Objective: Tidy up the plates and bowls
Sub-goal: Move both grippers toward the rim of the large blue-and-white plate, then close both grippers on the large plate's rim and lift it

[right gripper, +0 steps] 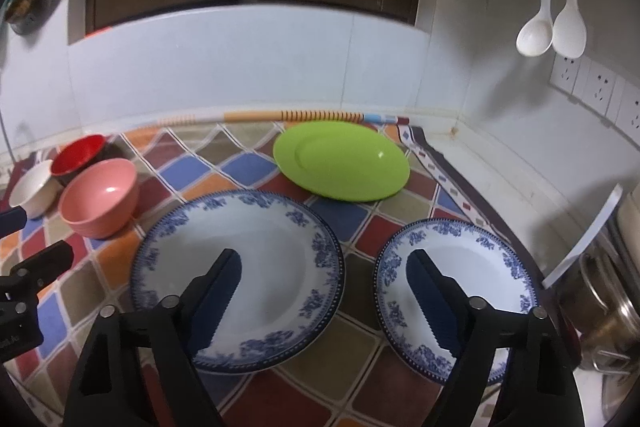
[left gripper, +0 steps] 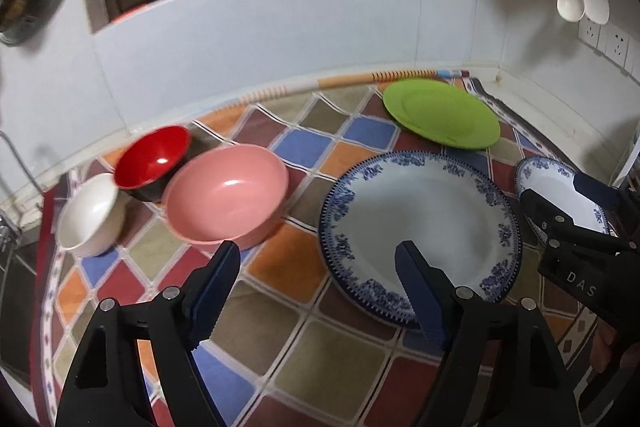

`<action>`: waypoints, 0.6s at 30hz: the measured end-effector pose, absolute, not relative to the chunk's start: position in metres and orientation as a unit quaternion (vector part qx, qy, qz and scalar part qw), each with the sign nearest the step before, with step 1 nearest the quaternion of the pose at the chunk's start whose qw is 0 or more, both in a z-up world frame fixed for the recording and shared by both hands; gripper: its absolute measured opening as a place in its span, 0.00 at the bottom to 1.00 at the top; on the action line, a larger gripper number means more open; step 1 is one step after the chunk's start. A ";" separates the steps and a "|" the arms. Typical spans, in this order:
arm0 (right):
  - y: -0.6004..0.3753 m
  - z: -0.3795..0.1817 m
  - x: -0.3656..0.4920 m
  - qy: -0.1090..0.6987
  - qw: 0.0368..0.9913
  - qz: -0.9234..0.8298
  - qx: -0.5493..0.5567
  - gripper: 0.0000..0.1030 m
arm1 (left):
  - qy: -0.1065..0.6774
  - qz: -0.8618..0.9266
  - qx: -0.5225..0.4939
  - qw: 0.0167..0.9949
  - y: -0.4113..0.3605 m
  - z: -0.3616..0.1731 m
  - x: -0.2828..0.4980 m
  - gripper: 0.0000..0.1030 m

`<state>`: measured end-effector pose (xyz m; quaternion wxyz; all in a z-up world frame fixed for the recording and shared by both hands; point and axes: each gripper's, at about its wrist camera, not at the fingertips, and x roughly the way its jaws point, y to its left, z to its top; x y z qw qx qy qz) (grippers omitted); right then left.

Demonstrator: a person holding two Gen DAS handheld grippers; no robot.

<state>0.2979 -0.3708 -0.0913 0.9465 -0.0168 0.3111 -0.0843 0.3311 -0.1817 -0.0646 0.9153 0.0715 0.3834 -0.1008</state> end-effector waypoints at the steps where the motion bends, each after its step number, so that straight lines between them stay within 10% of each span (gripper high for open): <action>1: -0.373 -0.094 0.302 0.316 0.945 -0.082 -0.015 0.78 | 0.391 -0.104 0.073 0.911 -0.185 -0.069 0.336 0.72; 18: -0.396 -0.148 0.366 0.390 0.916 -0.088 0.035 0.52 | 0.468 -0.142 0.080 0.868 -0.204 -0.127 0.400 0.52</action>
